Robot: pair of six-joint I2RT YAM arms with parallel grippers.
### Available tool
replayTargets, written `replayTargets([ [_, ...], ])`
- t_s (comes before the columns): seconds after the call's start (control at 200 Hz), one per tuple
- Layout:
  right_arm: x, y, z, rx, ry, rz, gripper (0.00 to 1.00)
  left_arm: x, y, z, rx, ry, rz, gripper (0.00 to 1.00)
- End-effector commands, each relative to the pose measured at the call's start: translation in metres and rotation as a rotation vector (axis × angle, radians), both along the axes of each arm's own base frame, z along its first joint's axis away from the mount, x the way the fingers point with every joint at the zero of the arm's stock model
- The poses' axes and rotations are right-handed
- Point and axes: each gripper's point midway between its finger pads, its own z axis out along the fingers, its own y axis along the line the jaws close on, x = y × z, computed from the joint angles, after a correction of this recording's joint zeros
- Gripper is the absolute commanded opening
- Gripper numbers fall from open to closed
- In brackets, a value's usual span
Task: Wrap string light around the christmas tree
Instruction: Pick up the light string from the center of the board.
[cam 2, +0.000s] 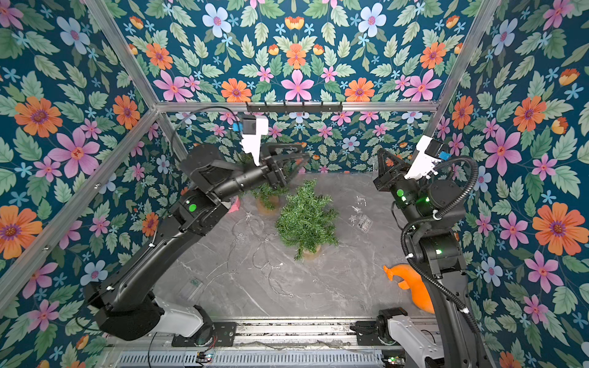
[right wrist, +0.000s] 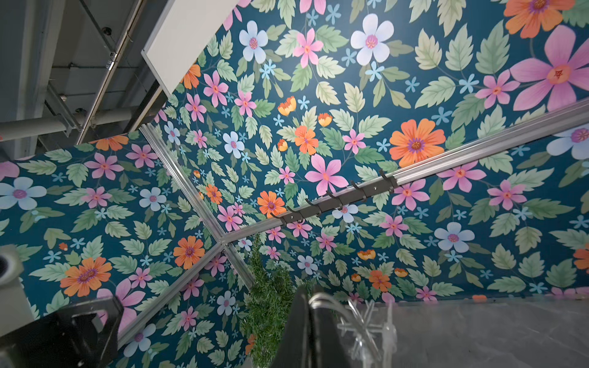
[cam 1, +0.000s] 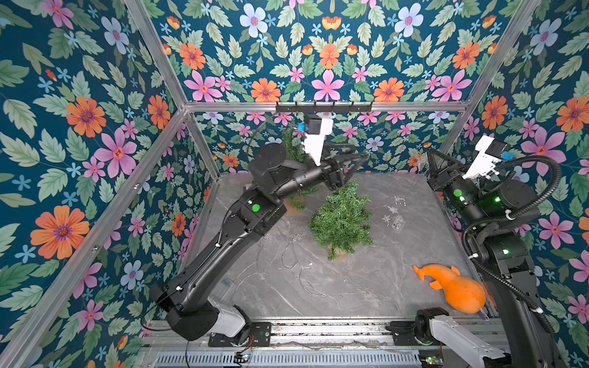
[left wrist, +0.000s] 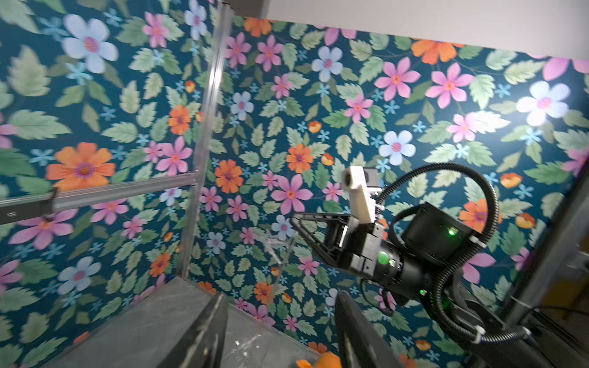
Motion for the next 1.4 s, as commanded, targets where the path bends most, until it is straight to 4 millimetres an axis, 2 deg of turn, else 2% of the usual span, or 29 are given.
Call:
replayTargets([
  [0.0,-0.016,-0.006,0.017,0.018,-0.054,-0.021,0.00,-0.003,-0.025,-0.014,0.073,-0.056,0.020,0.52],
  [0.205,-0.043,-0.005,0.035,0.048,-0.098,0.016,0.00,-0.013,-0.071,-0.049,0.186,-0.073,-0.003,0.51],
  [0.405,-0.057,-0.001,0.041,0.074,-0.108,0.064,0.00,-0.022,-0.101,-0.068,0.232,-0.079,-0.044,0.51],
  [0.555,-0.061,0.001,0.039,0.079,-0.102,0.083,0.00,-0.028,-0.119,-0.075,0.241,-0.087,-0.066,0.51],
  [0.805,-0.062,0.002,0.031,0.081,-0.083,0.088,0.00,-0.034,-0.140,-0.079,0.218,-0.089,-0.096,0.50],
  [1.175,-0.063,0.005,0.026,0.091,-0.075,0.110,0.00,-0.034,-0.154,-0.078,0.179,-0.067,-0.107,0.48],
  [1.275,-0.064,0.005,0.024,0.095,-0.074,0.116,0.00,-0.027,-0.155,-0.079,0.174,-0.056,-0.073,0.41],
  [1.396,-0.066,0.005,0.023,0.096,-0.075,0.116,0.00,-0.028,-0.158,-0.079,0.162,-0.045,-0.087,0.32],
])
